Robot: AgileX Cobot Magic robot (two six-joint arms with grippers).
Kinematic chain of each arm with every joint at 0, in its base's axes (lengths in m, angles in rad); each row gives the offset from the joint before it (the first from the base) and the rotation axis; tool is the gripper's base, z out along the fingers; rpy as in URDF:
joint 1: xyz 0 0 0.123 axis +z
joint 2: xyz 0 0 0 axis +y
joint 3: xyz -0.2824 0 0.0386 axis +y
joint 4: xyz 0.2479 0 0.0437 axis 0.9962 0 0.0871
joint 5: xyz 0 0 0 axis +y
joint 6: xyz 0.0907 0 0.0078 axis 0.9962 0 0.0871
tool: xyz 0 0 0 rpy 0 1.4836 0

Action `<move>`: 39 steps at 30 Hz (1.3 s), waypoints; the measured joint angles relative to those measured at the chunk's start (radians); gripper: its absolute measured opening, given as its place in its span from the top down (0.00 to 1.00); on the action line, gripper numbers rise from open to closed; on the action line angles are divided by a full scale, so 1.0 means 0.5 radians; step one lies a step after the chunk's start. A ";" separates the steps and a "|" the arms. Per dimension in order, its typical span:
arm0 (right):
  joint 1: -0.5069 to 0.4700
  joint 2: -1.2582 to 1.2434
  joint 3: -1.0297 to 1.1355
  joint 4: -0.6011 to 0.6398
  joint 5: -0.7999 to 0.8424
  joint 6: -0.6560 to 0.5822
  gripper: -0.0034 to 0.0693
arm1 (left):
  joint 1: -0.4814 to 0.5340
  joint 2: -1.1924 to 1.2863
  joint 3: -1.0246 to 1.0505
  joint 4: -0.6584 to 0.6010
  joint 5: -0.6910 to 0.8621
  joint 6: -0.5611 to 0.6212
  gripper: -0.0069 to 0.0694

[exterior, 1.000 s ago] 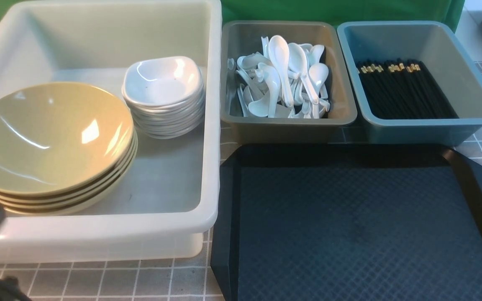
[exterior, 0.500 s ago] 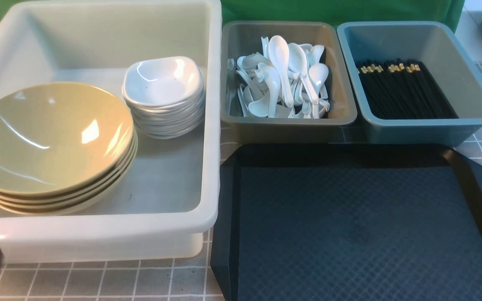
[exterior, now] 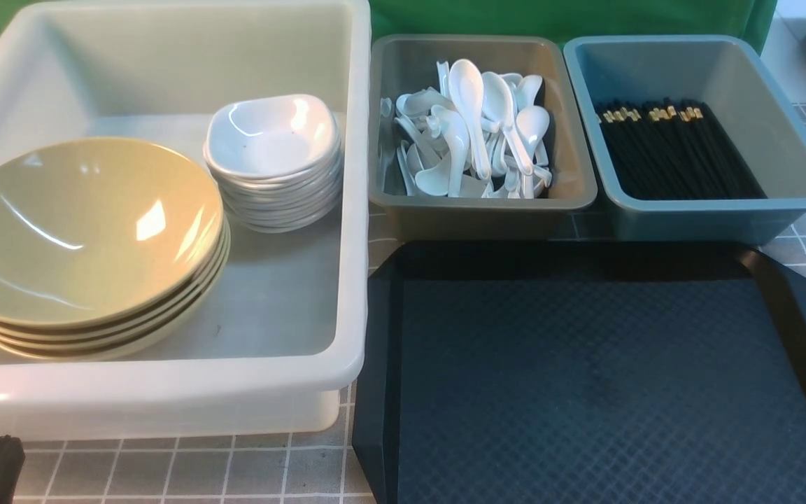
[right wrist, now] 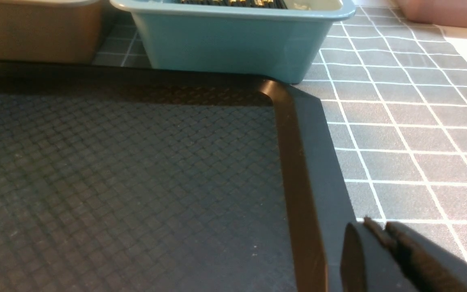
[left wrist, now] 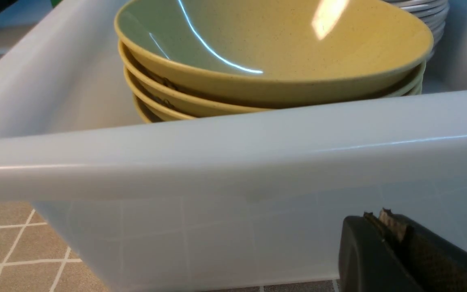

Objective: On grey table put chopsticks spoon bowls plates into blue grey white boxes.

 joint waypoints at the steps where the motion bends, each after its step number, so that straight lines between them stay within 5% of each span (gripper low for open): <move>1: 0.000 0.000 0.000 0.000 0.000 0.000 0.89 | 0.000 0.000 0.000 0.000 0.000 -0.002 0.92; 39: 0.000 0.000 0.000 0.000 0.000 0.000 0.84 | 0.000 0.000 0.000 0.000 0.002 -0.007 0.92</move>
